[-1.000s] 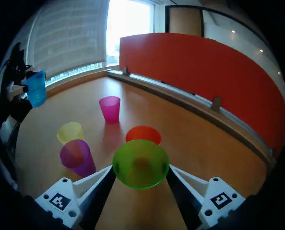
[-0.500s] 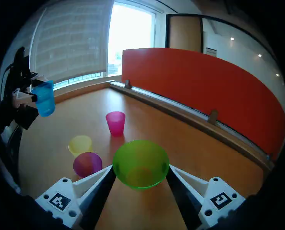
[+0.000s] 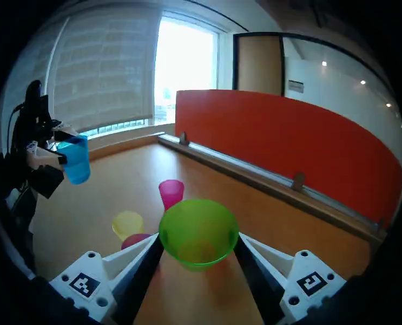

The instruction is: Pour water

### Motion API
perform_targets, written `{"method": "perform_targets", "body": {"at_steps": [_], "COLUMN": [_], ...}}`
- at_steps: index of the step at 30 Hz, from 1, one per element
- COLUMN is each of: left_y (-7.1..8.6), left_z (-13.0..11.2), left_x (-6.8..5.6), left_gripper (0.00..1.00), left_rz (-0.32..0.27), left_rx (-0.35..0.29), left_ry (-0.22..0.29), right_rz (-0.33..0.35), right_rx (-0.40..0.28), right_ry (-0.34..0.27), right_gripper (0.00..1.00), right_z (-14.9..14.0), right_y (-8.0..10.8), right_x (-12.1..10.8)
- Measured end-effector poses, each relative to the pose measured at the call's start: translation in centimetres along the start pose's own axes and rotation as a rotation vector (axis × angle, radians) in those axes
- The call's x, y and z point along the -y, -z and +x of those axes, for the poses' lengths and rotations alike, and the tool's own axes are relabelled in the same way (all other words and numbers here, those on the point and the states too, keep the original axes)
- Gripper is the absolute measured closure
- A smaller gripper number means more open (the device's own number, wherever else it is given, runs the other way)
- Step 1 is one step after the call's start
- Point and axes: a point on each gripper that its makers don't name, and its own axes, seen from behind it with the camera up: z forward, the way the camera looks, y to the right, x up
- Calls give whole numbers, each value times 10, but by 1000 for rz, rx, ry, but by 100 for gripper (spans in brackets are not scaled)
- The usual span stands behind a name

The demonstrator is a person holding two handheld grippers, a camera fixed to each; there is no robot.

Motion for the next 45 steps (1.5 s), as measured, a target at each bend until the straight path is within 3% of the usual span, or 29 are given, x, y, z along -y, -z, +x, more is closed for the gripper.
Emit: {"method": "perform_targets", "body": {"at_steps": [15,24,45], "left_y": [2,2,2], "left_z": [7,9,12], "left_x": [-2,-5,-2], "left_gripper": [12,12,13], "left_rz": [1,-4,-3], "left_rx": [-10,-14,-27], "left_ry": [-10,-11,4], "right_rz": [17,24,52], "right_rx": [-71,-123,-199], "right_ry": [17,-11,-2], "right_gripper": [9,9,7], "right_z": [26,39,60], "right_y": [10,14,16], "right_x": [17,22,39]}}
